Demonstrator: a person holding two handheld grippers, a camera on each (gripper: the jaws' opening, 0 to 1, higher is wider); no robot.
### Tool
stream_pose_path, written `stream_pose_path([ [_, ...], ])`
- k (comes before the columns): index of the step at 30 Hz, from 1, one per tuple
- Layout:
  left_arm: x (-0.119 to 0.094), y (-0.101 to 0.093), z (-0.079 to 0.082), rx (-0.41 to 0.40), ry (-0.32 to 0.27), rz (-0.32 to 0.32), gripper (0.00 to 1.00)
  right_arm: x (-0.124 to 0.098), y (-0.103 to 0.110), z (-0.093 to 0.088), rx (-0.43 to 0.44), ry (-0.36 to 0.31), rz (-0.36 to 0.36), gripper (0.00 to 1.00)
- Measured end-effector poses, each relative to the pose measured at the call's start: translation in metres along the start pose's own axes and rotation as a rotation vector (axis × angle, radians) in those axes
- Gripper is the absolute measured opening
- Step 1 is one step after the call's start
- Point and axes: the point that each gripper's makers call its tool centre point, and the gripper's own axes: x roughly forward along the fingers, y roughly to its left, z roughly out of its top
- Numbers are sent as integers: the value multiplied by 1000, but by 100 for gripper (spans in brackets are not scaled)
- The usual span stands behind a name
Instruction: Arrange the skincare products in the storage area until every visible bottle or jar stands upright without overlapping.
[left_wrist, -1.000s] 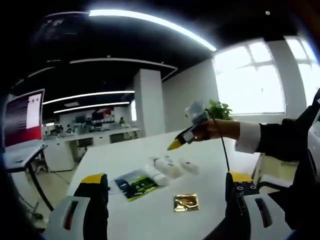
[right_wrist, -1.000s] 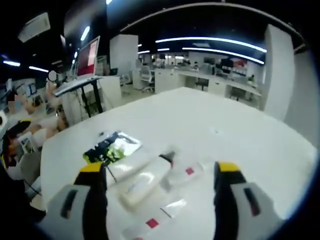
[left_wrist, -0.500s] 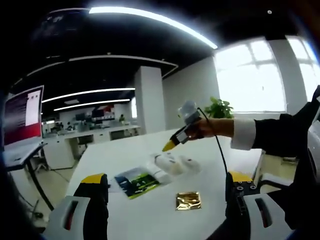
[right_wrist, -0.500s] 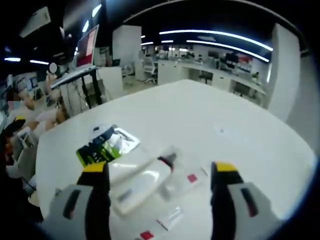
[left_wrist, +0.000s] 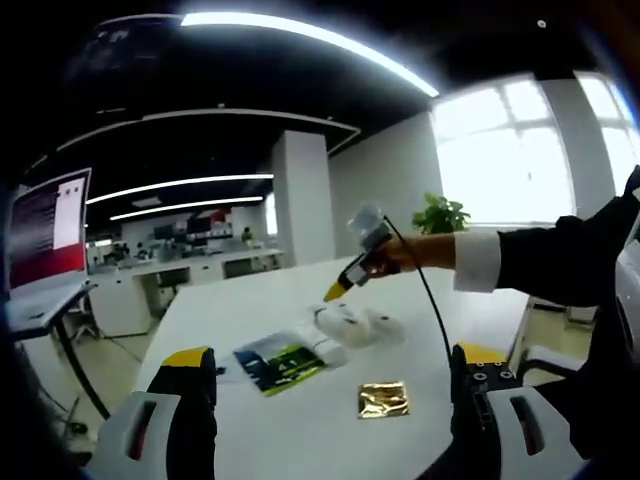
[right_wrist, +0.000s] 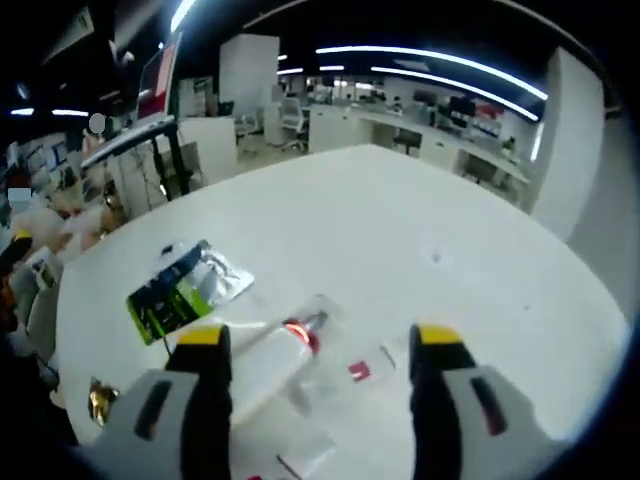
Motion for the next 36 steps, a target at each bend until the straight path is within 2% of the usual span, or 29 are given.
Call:
stream_pose_path([
  [8, 0, 8, -1, -7, -1, 15, 99, 17, -1, 4, -16, 46, 24, 65],
  [11, 1, 8, -2, -6, 0, 10, 99, 23, 5, 2, 8, 60, 50, 62],
  [14, 1, 8, -3, -1, 4, 1, 99, 30, 4, 0, 29, 89, 47, 63],
  [16, 1, 9, -3, 1, 3, 0, 99, 38, 0, 5, 35, 89, 56, 62],
  [22, -1, 16, -5, 0, 12, 9, 99, 44, 4, -6, 33, 155, 25, 60],
  [29, -2, 17, -8, 11, 28, 6, 99, 59, 2, -2, 77, 163, 44, 53],
  [36, -2, 18, -9, 12, 34, 5, 99, 64, -5, -5, 73, 186, 12, 52],
])
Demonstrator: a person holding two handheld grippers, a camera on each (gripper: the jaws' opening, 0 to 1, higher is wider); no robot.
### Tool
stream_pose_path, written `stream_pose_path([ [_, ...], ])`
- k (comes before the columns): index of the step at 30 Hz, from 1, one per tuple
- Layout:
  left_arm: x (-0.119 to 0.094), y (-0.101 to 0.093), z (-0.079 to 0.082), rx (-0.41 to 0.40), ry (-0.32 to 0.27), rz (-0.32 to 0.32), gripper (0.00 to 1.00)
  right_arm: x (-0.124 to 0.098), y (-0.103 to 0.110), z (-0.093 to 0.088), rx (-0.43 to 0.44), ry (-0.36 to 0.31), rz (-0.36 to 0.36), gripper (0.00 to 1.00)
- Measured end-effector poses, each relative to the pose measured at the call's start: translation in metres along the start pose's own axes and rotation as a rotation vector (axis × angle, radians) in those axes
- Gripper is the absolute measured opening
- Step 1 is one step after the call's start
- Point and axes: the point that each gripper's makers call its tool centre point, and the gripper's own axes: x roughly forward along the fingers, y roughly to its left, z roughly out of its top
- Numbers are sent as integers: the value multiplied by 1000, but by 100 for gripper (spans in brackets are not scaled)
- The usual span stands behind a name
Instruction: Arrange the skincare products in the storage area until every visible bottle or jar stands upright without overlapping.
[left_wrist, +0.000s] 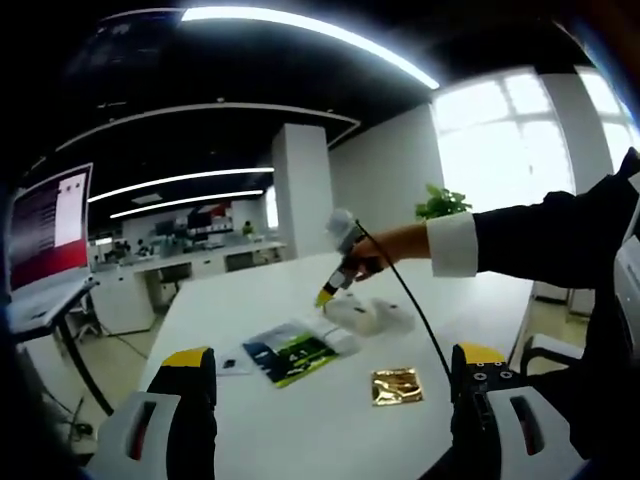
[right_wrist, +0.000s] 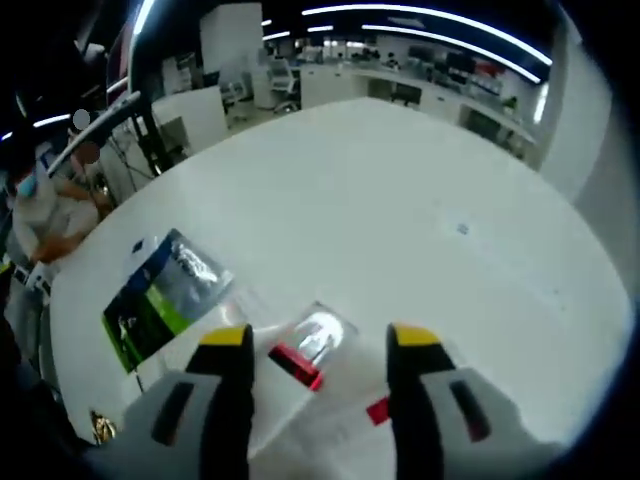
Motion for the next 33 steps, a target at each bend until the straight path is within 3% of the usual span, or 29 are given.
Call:
stream_pose_path([
  [3, 0, 1, 0, -2, -1, 0, 99, 3, -4, 2, 4, 7, -8, 49],
  [5, 0, 1, 0, -5, -2, -3, 99, 1, 1, -7, -5, 17, -15, 47],
  [12, 1, 0, -2, -5, 2, -4, 99, 4, 4, -10, -5, 26, -18, 48],
  [21, 2, 2, -4, -7, 1, 2, 99, 19, -6, 3, -18, 67, -25, 44],
  [33, 1, 5, -3, -13, -7, 3, 99, 20, -1, 1, -18, 85, -39, 40],
])
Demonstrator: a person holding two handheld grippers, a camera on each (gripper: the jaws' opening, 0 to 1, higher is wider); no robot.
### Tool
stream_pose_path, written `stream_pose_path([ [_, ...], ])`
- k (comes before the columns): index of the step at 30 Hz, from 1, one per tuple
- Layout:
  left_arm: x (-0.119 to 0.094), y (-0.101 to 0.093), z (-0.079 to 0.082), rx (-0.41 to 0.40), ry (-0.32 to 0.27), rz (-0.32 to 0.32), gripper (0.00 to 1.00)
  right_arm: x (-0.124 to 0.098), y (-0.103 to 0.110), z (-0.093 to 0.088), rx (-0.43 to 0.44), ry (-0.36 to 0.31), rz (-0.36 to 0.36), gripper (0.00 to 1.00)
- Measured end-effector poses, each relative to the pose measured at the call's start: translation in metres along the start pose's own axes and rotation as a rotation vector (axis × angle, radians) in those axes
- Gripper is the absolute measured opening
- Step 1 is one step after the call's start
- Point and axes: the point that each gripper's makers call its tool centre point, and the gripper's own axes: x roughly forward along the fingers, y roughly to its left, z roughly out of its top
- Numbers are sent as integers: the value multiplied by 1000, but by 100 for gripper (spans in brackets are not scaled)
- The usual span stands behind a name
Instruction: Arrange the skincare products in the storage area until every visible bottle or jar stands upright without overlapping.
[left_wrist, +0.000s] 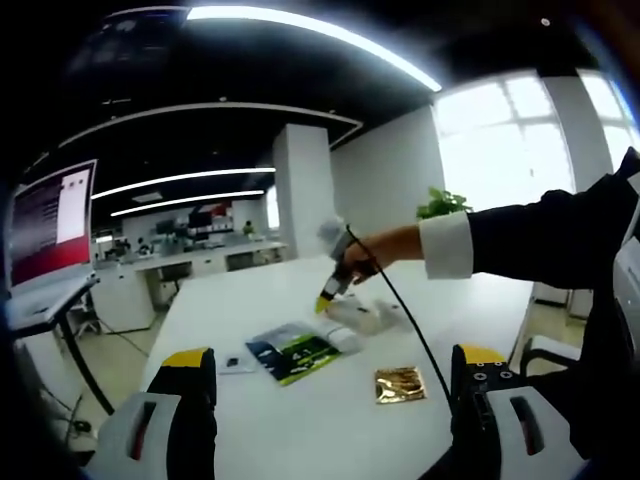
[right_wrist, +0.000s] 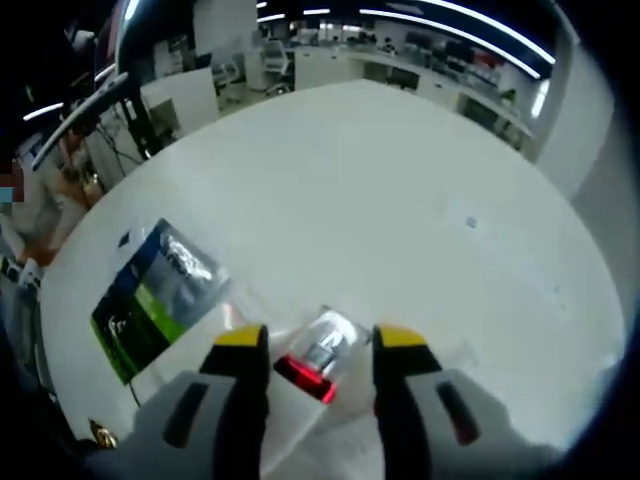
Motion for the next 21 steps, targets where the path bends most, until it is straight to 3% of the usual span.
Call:
stream_pose_path([
  [5, -7, 8, 6, -5, -28, 23, 99, 2, 0, 3, -13, 0, -2, 39],
  [21, -14, 9, 8, -5, -36, 32, 99, 4, 8, 3, -32, -7, -37, 37],
])
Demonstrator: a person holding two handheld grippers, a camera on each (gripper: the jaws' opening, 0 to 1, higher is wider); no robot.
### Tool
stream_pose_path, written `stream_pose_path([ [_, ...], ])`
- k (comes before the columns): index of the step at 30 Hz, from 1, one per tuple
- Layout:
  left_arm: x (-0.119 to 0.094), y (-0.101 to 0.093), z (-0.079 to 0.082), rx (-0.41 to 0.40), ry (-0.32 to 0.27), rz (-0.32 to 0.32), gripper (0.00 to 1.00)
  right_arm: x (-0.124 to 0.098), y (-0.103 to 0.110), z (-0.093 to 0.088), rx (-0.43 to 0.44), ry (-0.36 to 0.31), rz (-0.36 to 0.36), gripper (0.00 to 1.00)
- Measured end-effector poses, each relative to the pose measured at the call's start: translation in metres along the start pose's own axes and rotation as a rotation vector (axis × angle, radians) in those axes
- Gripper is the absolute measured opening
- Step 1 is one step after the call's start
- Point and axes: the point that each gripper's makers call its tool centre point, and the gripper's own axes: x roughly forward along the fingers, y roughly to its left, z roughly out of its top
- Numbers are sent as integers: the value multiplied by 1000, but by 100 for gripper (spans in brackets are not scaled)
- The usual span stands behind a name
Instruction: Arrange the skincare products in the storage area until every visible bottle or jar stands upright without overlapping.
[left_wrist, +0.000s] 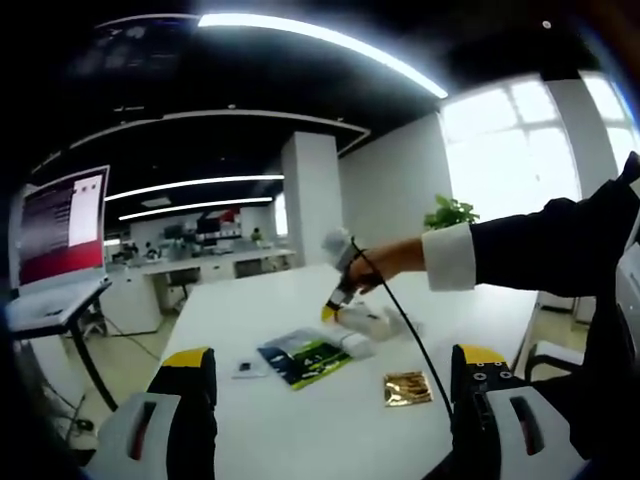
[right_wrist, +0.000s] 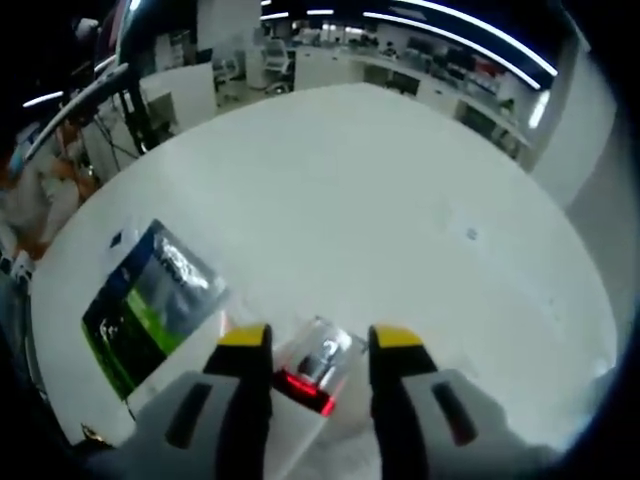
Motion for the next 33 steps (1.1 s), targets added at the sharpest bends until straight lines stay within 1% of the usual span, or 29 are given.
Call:
stream_pose_path([
  [4, 0, -1, -1, 0, 5, -1, 99, -2, 7, -4, -14, -19, -1, 33],
  [7, 0, -2, -2, 3, 9, 0, 99, -2, 9, -3, -26, -33, 13, 33],
  [14, -2, -1, 0, 10, 6, 12, 99, -7, 17, -8, -35, -28, 10, 30],
  [15, -3, 0, 1, 10, 2, 21, 99, -6, 17, -4, -57, -26, 27, 29],
  [16, -3, 2, 2, 10, -1, 27, 99, -7, 19, -4, -61, -25, 35, 29],
  [18, -5, 4, 3, 9, -5, 34, 99, -8, 19, -4, -76, -25, 36, 27],
  [20, -5, 5, 3, 9, -4, 38, 99, -9, 18, -3, -117, -25, 25, 26],
  [24, -5, 6, 3, 7, -6, 39, 99, -17, 23, -4, -131, -39, 21, 23],
  [27, -5, 5, 3, 9, -4, 40, 99, -25, 30, -4, -136, -60, 33, 22],
  [33, -4, 4, 4, 13, -6, 36, 99, -32, 35, 3, -162, -86, 47, 21],
])
